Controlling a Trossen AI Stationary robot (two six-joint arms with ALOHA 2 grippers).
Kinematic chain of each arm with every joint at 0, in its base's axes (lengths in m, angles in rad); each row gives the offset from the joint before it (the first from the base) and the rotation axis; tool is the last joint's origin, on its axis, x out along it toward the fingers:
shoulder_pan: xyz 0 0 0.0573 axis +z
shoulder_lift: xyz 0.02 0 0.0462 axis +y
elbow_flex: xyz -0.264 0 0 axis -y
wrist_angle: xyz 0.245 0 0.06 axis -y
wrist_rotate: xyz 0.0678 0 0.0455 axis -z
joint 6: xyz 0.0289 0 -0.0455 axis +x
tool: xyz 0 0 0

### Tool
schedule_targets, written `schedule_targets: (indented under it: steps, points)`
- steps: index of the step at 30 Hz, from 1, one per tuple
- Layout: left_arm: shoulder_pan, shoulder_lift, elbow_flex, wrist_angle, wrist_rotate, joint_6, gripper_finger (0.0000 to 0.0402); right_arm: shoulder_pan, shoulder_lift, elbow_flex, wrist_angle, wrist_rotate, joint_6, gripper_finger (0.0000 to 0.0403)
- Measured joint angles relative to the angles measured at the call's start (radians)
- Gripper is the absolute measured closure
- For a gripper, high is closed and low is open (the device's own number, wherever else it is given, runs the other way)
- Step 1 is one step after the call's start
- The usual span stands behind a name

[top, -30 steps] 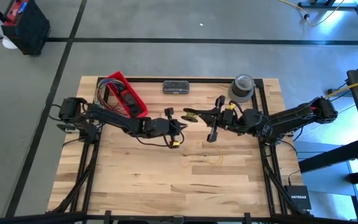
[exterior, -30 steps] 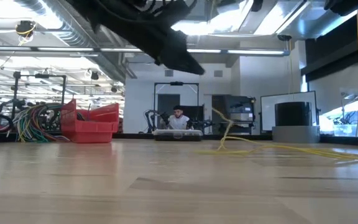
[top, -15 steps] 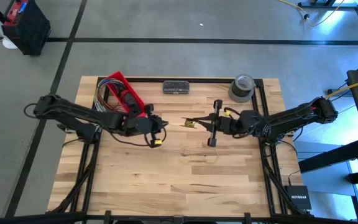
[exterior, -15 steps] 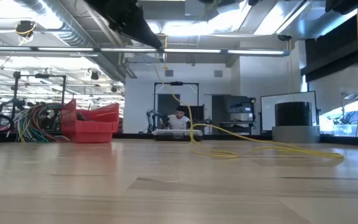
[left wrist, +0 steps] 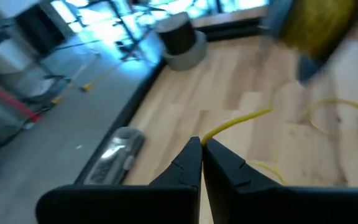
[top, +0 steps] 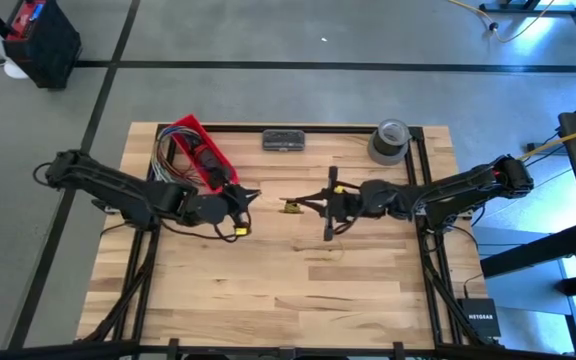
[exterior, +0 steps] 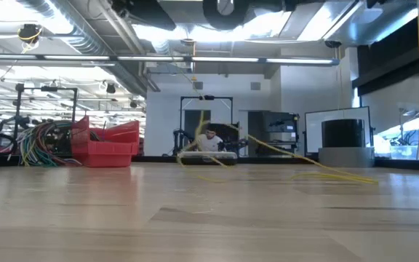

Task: Coil cords
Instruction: Coil the yellow wire on the spool

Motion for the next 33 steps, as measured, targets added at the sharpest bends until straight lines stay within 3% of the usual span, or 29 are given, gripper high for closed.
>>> schedule_targets:
  steps: [6,15,25,29,33]
  points:
    - [-0.037,-0.061,0.0,-0.092,-0.153,-0.115,0.0397,0.0,0.003,0.022,-0.076,0.036,0.0,0.0397]
    - [-0.097,-0.081,0.0,-0.088,-0.16,-0.18,0.0398,0.0,0.069,0.022,-0.059,0.174,-0.114,0.0397]
    - [-0.101,-0.07,0.0,-0.028,-0.019,-0.16,0.0397,0.0,0.228,0.114,-0.015,0.412,-0.209,0.0397]
    - [-0.099,-0.031,0.0,0.046,0.052,-0.124,0.04,-0.009,0.281,0.164,-0.013,0.436,-0.204,0.0397]
    - [-0.092,0.017,0.0,0.136,0.061,-0.076,0.0398,-0.016,0.322,0.205,-0.018,0.436,-0.17,0.0397]
